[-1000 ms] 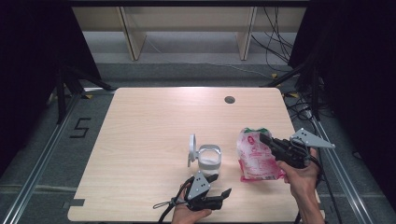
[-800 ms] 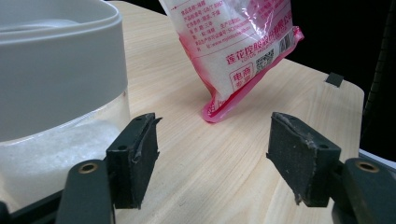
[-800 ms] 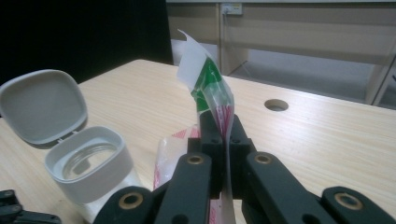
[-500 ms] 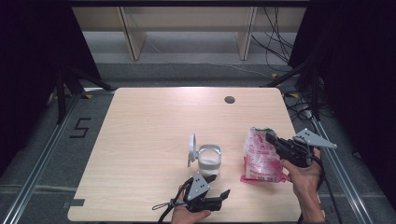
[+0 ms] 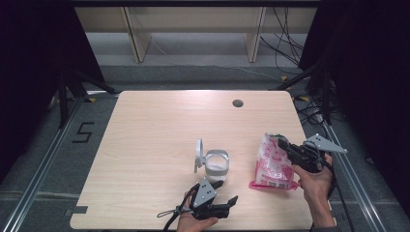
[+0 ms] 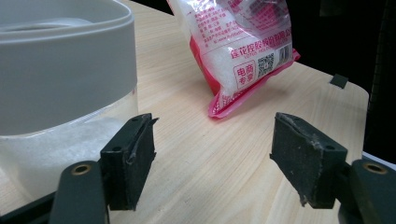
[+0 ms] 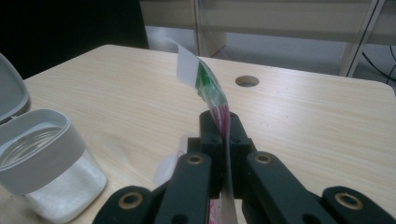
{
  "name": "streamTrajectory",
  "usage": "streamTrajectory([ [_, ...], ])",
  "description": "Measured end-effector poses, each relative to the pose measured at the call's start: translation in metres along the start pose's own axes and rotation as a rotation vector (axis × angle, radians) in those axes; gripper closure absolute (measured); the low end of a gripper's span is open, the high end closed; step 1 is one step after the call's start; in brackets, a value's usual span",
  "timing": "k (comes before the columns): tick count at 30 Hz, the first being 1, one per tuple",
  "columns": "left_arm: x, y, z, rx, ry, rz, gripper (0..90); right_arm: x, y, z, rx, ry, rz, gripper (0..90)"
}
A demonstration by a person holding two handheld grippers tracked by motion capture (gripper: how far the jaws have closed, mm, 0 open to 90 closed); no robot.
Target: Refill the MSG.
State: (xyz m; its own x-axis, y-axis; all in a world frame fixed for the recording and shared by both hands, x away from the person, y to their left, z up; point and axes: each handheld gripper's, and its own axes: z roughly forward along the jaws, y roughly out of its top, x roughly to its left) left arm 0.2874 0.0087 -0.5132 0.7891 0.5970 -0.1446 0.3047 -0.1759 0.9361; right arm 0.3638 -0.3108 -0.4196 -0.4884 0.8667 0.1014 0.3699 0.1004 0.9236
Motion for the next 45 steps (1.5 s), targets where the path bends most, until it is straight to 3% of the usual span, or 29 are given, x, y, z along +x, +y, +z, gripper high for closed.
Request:
streamTrajectory([
  [3, -0.001, 0.000, -0.001, 0.002, 0.002, -0.001, 29.5, -0.001, -0.002, 0.001, -0.001, -0.013, 0.001, 90.0],
  [4, -0.002, -0.001, 0.000, -0.002, 0.004, -0.032, 29.5, 0.000, -0.003, 0.001, 0.017, -0.008, 0.027, 90.0],
  [5, 0.000, 0.000, 0.000, -0.002, -0.004, 0.001, 29.6, -0.002, -0.004, 0.002, 0.007, -0.013, 0.008, 90.0],
  [8, 0.000, -0.001, 0.000, 0.003, -0.004, 0.004, 29.6, -0.004, -0.005, 0.004, 0.014, -0.018, -0.008, 90.0],
  [9, -0.002, -0.002, 0.000, 0.001, 0.001, -0.028, 29.5, -0.004, -0.005, 0.004, 0.018, -0.018, -0.001, 90.0],
  [10, -0.002, -0.002, 0.000, -0.002, 0.001, -0.031, 29.6, -0.005, -0.006, 0.004, 0.022, -0.027, -0.018, 90.0],
  [13, -0.001, -0.002, 0.000, -0.002, 0.003, -0.034, 29.6, -0.003, -0.007, 0.005, 0.039, -0.031, 0.032, 90.0],
  [16, 0.000, -0.002, 0.000, -0.006, 0.002, -0.036, 29.7, -0.006, -0.009, 0.007, 0.032, -0.041, -0.008, 90.0],
  [18, 0.001, -0.002, -0.001, 0.007, 0.001, -0.004, 29.8, -0.007, -0.010, 0.007, 0.044, -0.039, 0.004, 90.0],
  [19, 0.001, -0.002, -0.001, 0.005, 0.000, -0.007, 29.8, -0.007, -0.012, 0.008, 0.041, -0.053, 0.022, 90.0],
  [20, 0.001, -0.002, -0.001, 0.002, 0.000, -0.009, 29.8, -0.010, -0.012, 0.009, 0.051, -0.032, 0.009, 90.0],
  [22, 0.001, -0.002, 0.000, -0.010, -0.006, -0.012, 29.8, -0.009, -0.014, 0.010, 0.058, -0.065, 0.016, 89.9],
  [23, 0.002, -0.002, -0.001, -0.002, -0.005, -0.005, 29.8, -0.011, -0.016, 0.011, 0.051, -0.043, 0.022, 89.9],
  [24, 0.000, -0.003, -0.001, -0.006, 0.001, -0.037, 29.8, -0.013, -0.017, 0.012, 0.045, -0.052, 0.007, 89.9],
  [25, 0.002, -0.003, -0.001, -0.006, -0.005, -0.009, 29.7, -0.013, -0.017, 0.012, 0.053, -0.066, 0.019, 89.8],
  [26, 0.002, -0.002, -0.001, -0.004, -0.006, -0.010, 29.7, -0.015, -0.018, 0.013, 0.061, -0.060, 0.010, 89.8],
  [27, 0.000, -0.003, -0.001, -0.004, 0.002, -0.047, 29.7, -0.013, -0.019, 0.013, 0.062, -0.063, 0.043, 89.8],
  [29, 0.001, -0.003, -0.001, -0.006, 0.000, -0.043, 29.7, -0.016, -0.020, 0.014, 0.052, -0.072, 0.018, 89.6],
  [31, 0.002, -0.003, -0.002, 0.000, -0.001, -0.012, 29.7, -0.017, -0.021, 0.014, 0.065, -0.080, 0.033, 89.4],
  [33, 0.002, -0.002, -0.002, -0.002, -0.001, -0.021, 29.6, -0.016, -0.021, 0.014, 0.071, -0.070, 0.056, 89.1],
  [34, 0.003, -0.002, -0.003, 0.004, 0.000, -0.016, 29.4, -0.017, -0.022, 0.015, 0.069, -0.078, 0.042, 88.9],
  [35, 0.002, -0.002, -0.003, 0.003, 0.005, -0.039, 29.3, -0.020, -0.022, 0.015, 0.067, -0.077, 0.021, 88.7],
  [37, 0.003, -0.002, -0.004, 0.004, 0.005, -0.031, 29.2, -0.018, -0.022, 0.015, 0.070, -0.087, 0.044, 88.4],
  [38, 0.002, -0.003, -0.004, -0.004, 0.010, -0.057, 29.2, -0.020, -0.023, 0.016, 0.070, -0.097, 0.031, 87.7],
  [40, 0.003, -0.003, -0.004, -0.005, 0.004, -0.056, 29.2, -0.020, -0.024, 0.015, 0.070, -0.100, 0.053, 87.3],
  [41, 0.003, -0.003, -0.004, -0.005, 0.004, -0.056, 29.2, -0.022, -0.024, 0.016, 0.058, -0.102, 0.020, 86.8],
  [42, 0.002, -0.003, -0.004, -0.006, 0.013, -0.066, 29.2, -0.021, -0.024, 0.015, 0.068, -0.105, 0.046, 85.9],
  [44, 0.003, -0.003, -0.005, 0.001, 0.012, -0.059, 29.2, -0.023, -0.025, 0.016, 0.067, -0.118, 0.032, 84.6],
  [45, 0.004, -0.003, -0.005, -0.008, 0.002, -0.034, 29.2, -0.021, -0.026, 0.015, 0.079, -0.123, 0.073, 84.3],
])
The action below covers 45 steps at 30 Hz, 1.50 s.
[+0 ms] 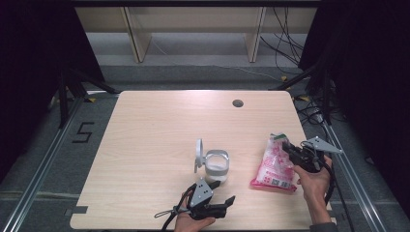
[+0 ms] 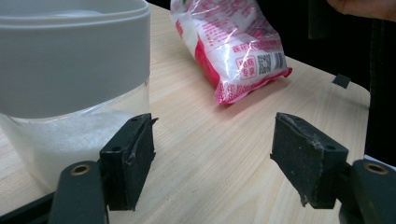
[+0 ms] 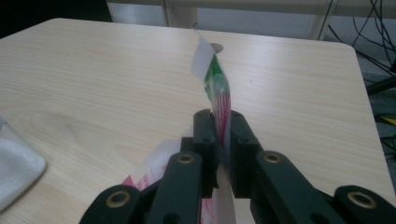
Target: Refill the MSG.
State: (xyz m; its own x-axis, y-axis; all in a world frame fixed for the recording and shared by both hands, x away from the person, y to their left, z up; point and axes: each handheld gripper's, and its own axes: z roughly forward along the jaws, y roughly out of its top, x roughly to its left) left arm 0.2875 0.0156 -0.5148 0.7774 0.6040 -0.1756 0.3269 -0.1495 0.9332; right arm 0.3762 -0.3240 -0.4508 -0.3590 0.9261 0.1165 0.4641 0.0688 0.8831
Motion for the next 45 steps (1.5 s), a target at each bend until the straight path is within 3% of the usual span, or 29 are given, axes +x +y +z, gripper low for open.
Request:
streamTrajectory([
  [1, 0.000, 0.001, -0.001, 0.004, 0.004, 0.005, 29.2, -0.005, 0.000, 0.001, -0.013, -0.013, -0.052, 84.0],
  [2, 0.001, 0.001, -0.001, 0.003, 0.000, 0.001, 29.2, -0.004, -0.001, 0.001, -0.006, -0.013, -0.023, 84.1],
  [4, 0.000, 0.000, -0.001, 0.005, 0.006, -0.019, 29.2, -0.008, -0.002, 0.002, -0.015, -0.020, -0.038, 84.3],
  [5, 0.000, 0.000, -0.001, 0.004, 0.005, -0.021, 29.2, -0.006, -0.003, 0.000, 0.003, -0.017, 0.014, 84.2],
  [6, 0.000, 0.000, -0.001, 0.006, 0.006, -0.021, 29.2, -0.007, -0.003, 0.000, 0.003, -0.018, 0.011, 84.2],
  [7, 0.001, 0.001, -0.002, 0.010, 0.006, 0.012, 29.2, -0.008, -0.003, 0.000, 0.002, -0.022, -0.009, 83.9],
  [10, 0.000, 0.000, -0.003, 0.011, 0.015, -0.015, 29.2, -0.011, -0.003, 0.001, -0.007, -0.037, -0.039, 82.0],
  [11, 0.000, 0.000, -0.002, 0.000, 0.009, -0.019, 29.2, -0.009, -0.003, 0.000, -0.002, -0.038, -0.002, 81.4],
  [14, 0.003, 0.003, -0.005, 0.006, 0.012, 0.013, 29.2, -0.013, -0.003, -0.002, -0.010, -0.037, -0.023, 80.0],
  [15, 0.002, 0.002, -0.004, -0.002, 0.012, -0.009, 29.2, -0.010, -0.003, -0.004, 0.000, -0.054, 0.020, 79.0],
  [17, 0.002, 0.002, -0.006, 0.004, 0.021, -0.015, 29.2, -0.014, -0.003, -0.004, -0.013, -0.058, -0.006, 75.9],
  [18, 0.003, 0.002, -0.007, 0.003, 0.021, -0.017, 29.2, -0.012, -0.003, -0.005, -0.016, -0.081, 0.030, 74.1],
  [20, 0.003, 0.003, -0.007, -0.005, 0.025, -0.026, 29.2, -0.016, -0.003, -0.006, -0.034, -0.078, 0.011, 70.3],
  [21, 0.005, 0.004, -0.009, 0.000, 0.023, -0.013, 29.2, -0.015, -0.002, -0.009, -0.030, -0.087, 0.040, 69.2],
  [22, 0.004, 0.004, -0.009, -0.011, 0.031, -0.031, 29.1, -0.014, -0.002, -0.009, -0.036, -0.100, 0.033, 67.8],
  [23, 0.006, 0.005, -0.011, -0.002, 0.026, 0.012, 29.1, -0.014, -0.001, -0.011, -0.032, -0.103, 0.024, 65.8],
  [24, 0.006, 0.005, -0.011, -0.021, 0.025, -0.016, 29.1, -0.013, 0.000, -0.012, -0.036, -0.116, 0.025, 65.5],
  [25, 0.006, 0.005, -0.012, -0.022, 0.032, -0.023, 29.1, -0.010, 0.000, -0.013, -0.039, -0.112, 0.026, 64.8],
  [27, 0.009, 0.007, -0.015, -0.005, 0.039, 0.012, 29.1, -0.009, 0.002, -0.013, -0.037, -0.115, -0.034, 62.1],
  [28, 0.008, 0.006, -0.014, -0.016, 0.041, -0.013, 29.0, -0.004, 0.002, -0.014, -0.041, -0.117, -0.001, 61.3],
  [29, 0.008, 0.006, -0.014, -0.020, 0.038, -0.022, 29.0, -0.005, 0.003, -0.013, -0.040, -0.116, -0.040, 60.5],
  [30, 0.008, 0.006, -0.015, -0.019, 0.042, -0.020, 28.9, -0.001, 0.003, -0.013, -0.034, -0.111, -0.008, 59.3],
  [31, 0.010, 0.007, -0.017, -0.011, 0.041, 0.007, 28.9, 0.000, 0.002, -0.013, -0.034, -0.110, -0.019, 57.7],
  [33, 0.011, 0.007, -0.017, -0.010, 0.043, 0.009, 28.9, 0.001, 0.002, -0.012, -0.037, -0.091, -0.033, 55.3],
  [34, 0.010, 0.007, -0.017, -0.022, 0.043, -0.014, 28.8, 0.003, 0.001, -0.012, -0.042, -0.081, -0.034, 53.4],
  [39, 0.014, 0.008, -0.020, -0.032, 0.049, -0.013, 28.6, 0.015, 0.000, -0.012, -0.031, -0.092, -0.040, 46.7],
  [40, 0.013, 0.008, -0.022, -0.019, 0.075, -0.029, 28.4, 0.018, 0.000, -0.012, -0.021, -0.074, -0.064, 44.7],
  [43, 0.015, 0.008, -0.024, -0.021, 0.073, -0.028, 28.3, 0.027, -0.004, -0.010, 0.008, -0.047, -0.044, 41.1],
  [45, 0.016, 0.009, -0.025, -0.022, 0.081, -0.031, 28.2, 0.029, -0.006, -0.009, 0.008, -0.030, -0.072, 39.6],
])
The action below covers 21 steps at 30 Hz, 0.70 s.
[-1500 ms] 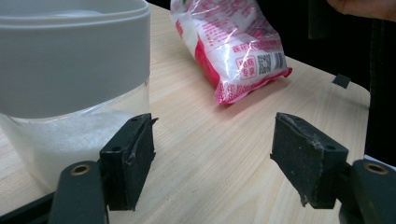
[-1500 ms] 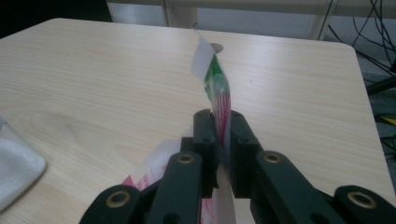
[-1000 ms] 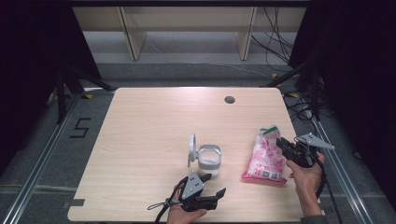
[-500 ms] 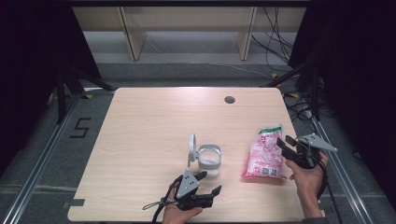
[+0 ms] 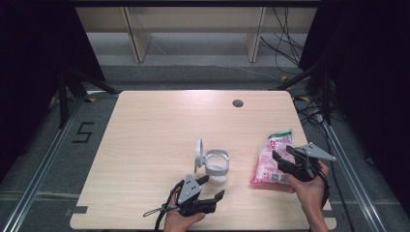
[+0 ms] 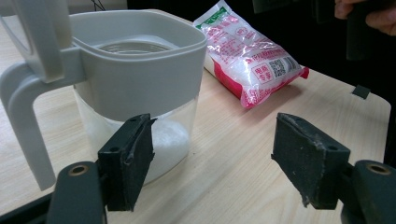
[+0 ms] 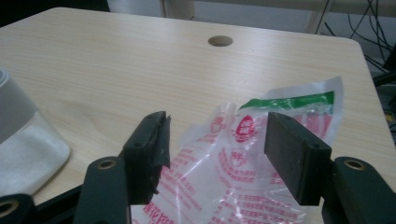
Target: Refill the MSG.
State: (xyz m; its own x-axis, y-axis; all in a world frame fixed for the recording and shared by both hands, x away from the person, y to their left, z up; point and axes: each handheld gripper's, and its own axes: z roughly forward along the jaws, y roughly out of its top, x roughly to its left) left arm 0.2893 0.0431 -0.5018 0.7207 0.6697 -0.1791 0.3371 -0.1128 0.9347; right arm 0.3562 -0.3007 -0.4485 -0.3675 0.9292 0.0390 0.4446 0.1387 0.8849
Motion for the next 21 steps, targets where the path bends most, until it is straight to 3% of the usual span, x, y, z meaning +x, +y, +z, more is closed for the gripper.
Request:
streamTrajectory([
  [3, 0.003, 0.001, -0.002, 0.001, 0.003, 0.005, 28.2, 0.009, -0.002, -0.001, 0.033, 0.031, 0.043, 35.7],
  [4, 0.004, 0.002, -0.003, -0.003, 0.010, 0.002, 28.2, 0.007, -0.003, 0.002, 0.005, 0.041, 0.005, 34.7],
  [9, 0.007, 0.005, -0.010, 0.005, 0.035, 0.017, 28.7, 0.015, -0.005, 0.002, 0.011, 0.067, 0.029, 30.2],
  [15, 0.015, 0.008, -0.019, -0.011, 0.066, 0.014, 29.1, 0.020, -0.009, 0.002, 0.012, 0.094, -0.027, 22.1],
  [16, 0.016, 0.008, -0.020, -0.013, 0.066, 0.014, 29.1, 0.023, -0.009, 0.000, 0.028, 0.110, -0.011, 21.9],
  [18, 0.017, 0.008, -0.022, -0.016, 0.066, 0.016, 29.3, 0.023, -0.010, 0.000, 0.011, 0.111, -0.054, 21.9],
  [21, 0.019, 0.009, -0.025, -0.012, 0.075, 0.017, 29.4, 0.026, -0.011, -0.002, 0.028, 0.129, -0.053, 23.6],
])
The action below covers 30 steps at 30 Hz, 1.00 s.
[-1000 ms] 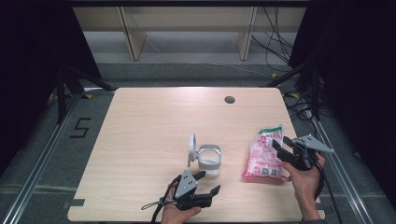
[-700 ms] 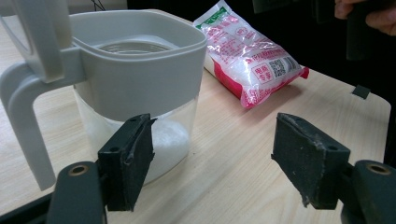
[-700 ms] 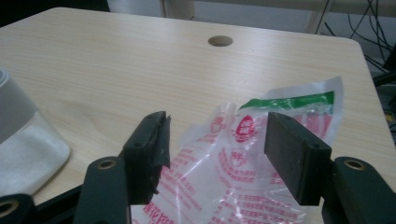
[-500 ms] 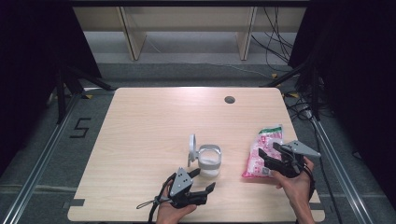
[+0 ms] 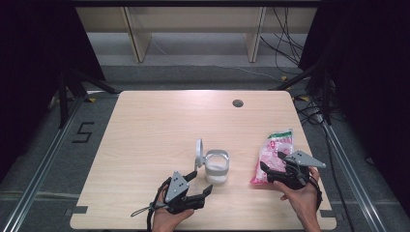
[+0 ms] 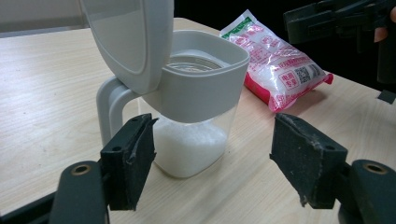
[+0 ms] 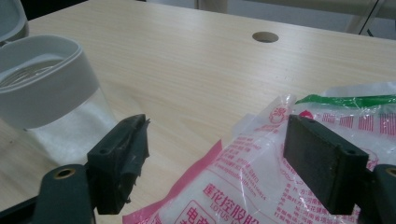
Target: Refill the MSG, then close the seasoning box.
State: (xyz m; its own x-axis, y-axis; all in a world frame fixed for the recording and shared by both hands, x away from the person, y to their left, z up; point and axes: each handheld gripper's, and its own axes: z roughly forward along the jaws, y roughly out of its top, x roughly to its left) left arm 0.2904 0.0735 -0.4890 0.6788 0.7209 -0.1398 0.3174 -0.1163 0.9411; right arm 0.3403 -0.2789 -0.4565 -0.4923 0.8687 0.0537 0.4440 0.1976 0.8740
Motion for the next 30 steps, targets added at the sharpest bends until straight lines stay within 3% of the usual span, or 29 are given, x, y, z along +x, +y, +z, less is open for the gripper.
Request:
streamTrajectory([
  [1, 0.001, 0.000, -0.001, 0.001, 0.015, 0.004, 29.4, 0.003, -0.001, 0.000, -0.004, -0.008, 0.027, 23.8],
  [2, 0.003, 0.001, -0.003, 0.005, 0.029, 0.010, 29.4, 0.001, -0.002, 0.001, -0.005, -0.011, -0.013, 24.4],
  [7, 0.009, 0.001, -0.007, -0.009, 0.044, -0.008, 30.3, 0.002, -0.006, 0.002, 0.005, -0.013, -0.009, 25.7],
  [8, 0.011, 0.001, -0.009, -0.009, 0.045, -0.006, 31.1, 0.004, -0.006, 0.000, 0.025, -0.011, 0.023, 25.9],
  [9, 0.011, 0.001, -0.009, -0.009, 0.045, -0.006, 32.5, 0.004, -0.006, 0.000, 0.025, -0.011, 0.023, 25.9],
  [10, 0.012, 0.001, -0.009, -0.023, 0.037, -0.012, 32.5, 0.002, -0.005, 0.001, 0.010, -0.007, -0.015, 26.4],
  [11, 0.013, 0.001, -0.011, -0.009, 0.047, -0.005, 32.5, 0.006, -0.006, 0.001, 0.016, -0.012, 0.021, 26.5],
  [16, 0.017, -0.001, -0.012, -0.023, 0.037, -0.006, 37.1, 0.004, -0.007, -0.001, 0.018, 0.000, -0.021, 26.7],
  [19, 0.018, -0.001, -0.015, -0.038, 0.040, 0.005, 44.2, 0.005, -0.007, -0.001, 0.006, 0.003, -0.016, 27.1],
  [20, 0.019, -0.001, -0.016, -0.040, 0.042, 0.018, 47.8, 0.008, -0.007, -0.002, 0.014, 0.003, 0.015, 27.1],
  [21, 0.019, -0.001, -0.017, -0.050, 0.033, 0.018, 51.8, 0.006, -0.006, -0.002, 0.013, -0.003, -0.021, 27.2],
  [22, 0.022, 0.000, -0.019, -0.055, 0.022, 0.050, 55.2, 0.006, -0.006, 0.001, 0.004, -0.001, -0.023, 27.3],
  [24, 0.021, -0.001, -0.022, -0.069, 0.042, 0.034, 63.1, 0.008, -0.006, -0.001, 0.008, 0.020, -0.001, 27.7],
  [25, 0.022, 0.000, -0.023, -0.069, 0.048, 0.034, 67.3, 0.009, -0.006, -0.001, 0.020, 0.010, -0.017, 27.8],
  [26, 0.024, 0.000, -0.023, -0.079, 0.039, 0.060, 70.5, 0.009, -0.006, -0.002, 0.020, 0.012, -0.019, 27.9],
  [30, 0.026, 0.002, -0.025, -0.083, 0.066, 0.061, 79.8, 0.011, -0.006, -0.001, 0.006, 0.016, -0.012, 29.1],
])
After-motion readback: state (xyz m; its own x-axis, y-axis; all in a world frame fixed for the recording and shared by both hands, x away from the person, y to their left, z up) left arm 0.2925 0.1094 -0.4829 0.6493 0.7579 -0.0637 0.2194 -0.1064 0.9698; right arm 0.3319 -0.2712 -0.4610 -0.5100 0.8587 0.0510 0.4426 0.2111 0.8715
